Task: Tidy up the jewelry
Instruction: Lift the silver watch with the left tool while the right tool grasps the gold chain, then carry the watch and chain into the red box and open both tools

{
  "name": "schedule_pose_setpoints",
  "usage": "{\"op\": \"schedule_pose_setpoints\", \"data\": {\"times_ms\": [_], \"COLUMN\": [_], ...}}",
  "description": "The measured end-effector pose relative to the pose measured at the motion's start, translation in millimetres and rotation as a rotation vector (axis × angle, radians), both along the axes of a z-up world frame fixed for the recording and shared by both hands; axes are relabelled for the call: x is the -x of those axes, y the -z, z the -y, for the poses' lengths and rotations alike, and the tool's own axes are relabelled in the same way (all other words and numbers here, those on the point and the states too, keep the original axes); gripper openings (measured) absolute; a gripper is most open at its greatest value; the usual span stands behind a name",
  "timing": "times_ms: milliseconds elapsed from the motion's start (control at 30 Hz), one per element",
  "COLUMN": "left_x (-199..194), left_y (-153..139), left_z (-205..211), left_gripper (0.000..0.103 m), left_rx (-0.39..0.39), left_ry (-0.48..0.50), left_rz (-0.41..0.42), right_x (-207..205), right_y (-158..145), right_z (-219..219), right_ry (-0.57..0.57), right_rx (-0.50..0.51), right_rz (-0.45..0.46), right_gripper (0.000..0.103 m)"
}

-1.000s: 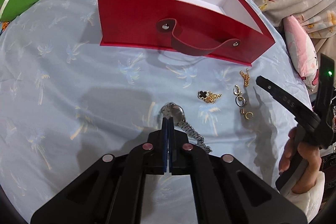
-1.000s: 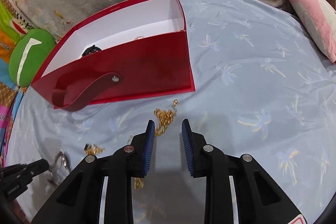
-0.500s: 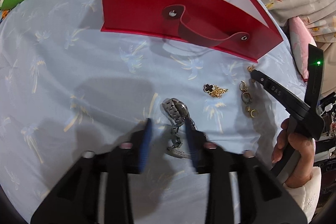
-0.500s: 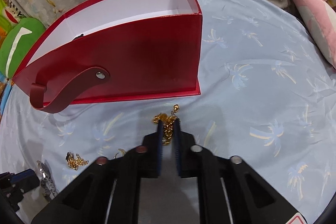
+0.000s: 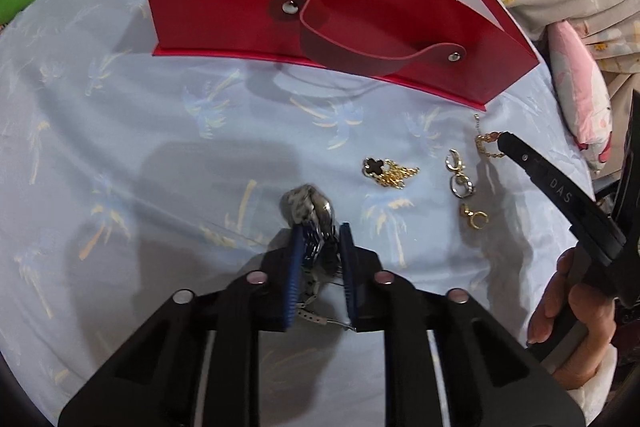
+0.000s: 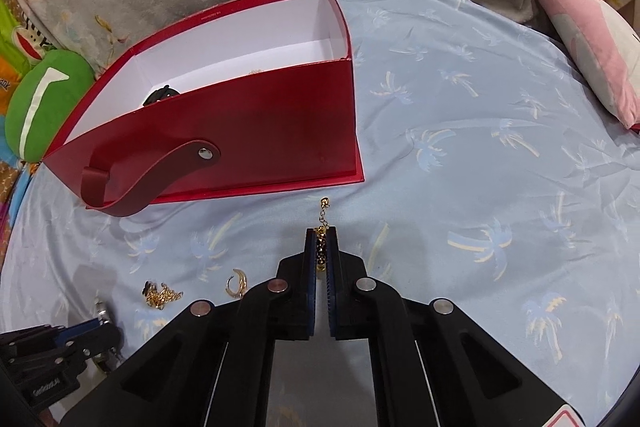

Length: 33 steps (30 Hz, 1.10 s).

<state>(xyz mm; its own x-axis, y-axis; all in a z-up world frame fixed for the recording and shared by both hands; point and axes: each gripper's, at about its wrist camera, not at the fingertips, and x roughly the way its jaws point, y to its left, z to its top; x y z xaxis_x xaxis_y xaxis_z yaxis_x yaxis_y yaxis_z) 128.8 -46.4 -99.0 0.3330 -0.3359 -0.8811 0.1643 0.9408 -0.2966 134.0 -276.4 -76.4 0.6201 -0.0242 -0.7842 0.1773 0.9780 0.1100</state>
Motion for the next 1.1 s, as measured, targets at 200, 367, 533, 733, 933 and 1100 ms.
{"op": "schedule_pose_setpoints", "data": {"times_ms": [200,367,533,733,933,1100], "left_x": [9.3,18.8,23.6,18.8,-9.0,-44.2], "left_y": [-15.7,-42.2,-74.3,-120.4,-167.6,-200.3], "left_z": [-8.6,-15.5,-19.8,-26.7,-34.0,-28.7], "left_gripper": [0.006,0.006,0.006,0.006,0.006,0.006], "left_rx": [0.042,0.069,0.088,0.098,0.07,0.034], "left_ry": [0.034,0.048,0.05,0.048,0.024,0.007], "left_rz": [0.018,0.07,0.136,0.235,0.368,0.468], "right_x": [20.3,39.3,55.1,60.1,34.6,-3.5], "right_y": [-15.0,-33.6,-58.7,-100.9,-147.7,-176.4], "right_z": [2.9,1.5,-3.9,-14.1,-26.0,-40.5], "right_ry": [0.003,-0.009,-0.032,-0.071,-0.126,-0.159], "right_rx": [-0.019,-0.032,-0.037,-0.034,-0.037,-0.012], "right_rz": [0.038,0.079,0.134,0.228,0.326,0.378], "right_gripper": [0.003,0.003,0.003,0.003,0.003,0.003]}}
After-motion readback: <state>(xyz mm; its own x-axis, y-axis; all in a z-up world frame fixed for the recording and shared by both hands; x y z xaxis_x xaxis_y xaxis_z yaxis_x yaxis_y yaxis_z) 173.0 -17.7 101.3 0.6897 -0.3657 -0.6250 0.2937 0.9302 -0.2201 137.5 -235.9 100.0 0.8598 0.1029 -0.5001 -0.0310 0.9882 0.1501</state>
